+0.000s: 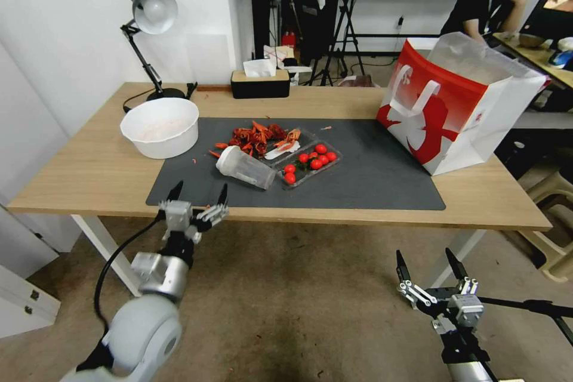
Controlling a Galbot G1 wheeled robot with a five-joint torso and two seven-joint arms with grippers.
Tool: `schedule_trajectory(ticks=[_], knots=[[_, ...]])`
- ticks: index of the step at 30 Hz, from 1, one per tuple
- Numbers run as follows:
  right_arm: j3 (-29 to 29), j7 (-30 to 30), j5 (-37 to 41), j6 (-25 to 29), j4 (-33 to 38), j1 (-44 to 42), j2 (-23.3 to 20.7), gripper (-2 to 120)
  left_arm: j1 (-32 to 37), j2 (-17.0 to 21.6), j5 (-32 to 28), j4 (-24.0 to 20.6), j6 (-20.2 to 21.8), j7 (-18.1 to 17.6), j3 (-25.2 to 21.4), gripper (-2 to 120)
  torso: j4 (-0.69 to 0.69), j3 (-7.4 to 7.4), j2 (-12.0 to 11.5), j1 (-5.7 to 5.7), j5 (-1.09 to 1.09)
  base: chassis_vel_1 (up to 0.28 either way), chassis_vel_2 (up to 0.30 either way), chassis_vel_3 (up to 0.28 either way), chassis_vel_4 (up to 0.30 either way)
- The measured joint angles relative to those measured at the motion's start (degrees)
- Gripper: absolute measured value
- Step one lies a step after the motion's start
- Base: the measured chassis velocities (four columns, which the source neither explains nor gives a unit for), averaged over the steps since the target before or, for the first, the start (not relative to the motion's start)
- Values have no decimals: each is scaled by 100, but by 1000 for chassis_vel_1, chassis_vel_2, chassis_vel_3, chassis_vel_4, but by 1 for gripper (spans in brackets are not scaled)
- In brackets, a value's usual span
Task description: Pick up the trash from the table and place it into the takeout bag.
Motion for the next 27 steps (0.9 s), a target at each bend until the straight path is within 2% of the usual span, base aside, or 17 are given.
schedule_trajectory(ticks=[6,12,19,27], knots=[[-13,-4,2,55,-19,-22,-32,100,790,-270,113,-179,-137,283,-338,100,2,0,0,0,-1,0,0,0,0],[-30,-12,4,60,-16,-20,-52,100,1055,-528,267,-183,-246,398,-388,100,0,0,0,0,0,0,0,0,0],[-30,-15,10,92,4,-28,-80,100,1218,-678,373,-268,-15,120,-274,100,1,0,0,0,0,0,0,0,0],[-15,-14,22,118,8,-39,-97,100,1175,-724,372,-255,41,-69,-222,100,1,0,0,1,-1,0,0,0,0]])
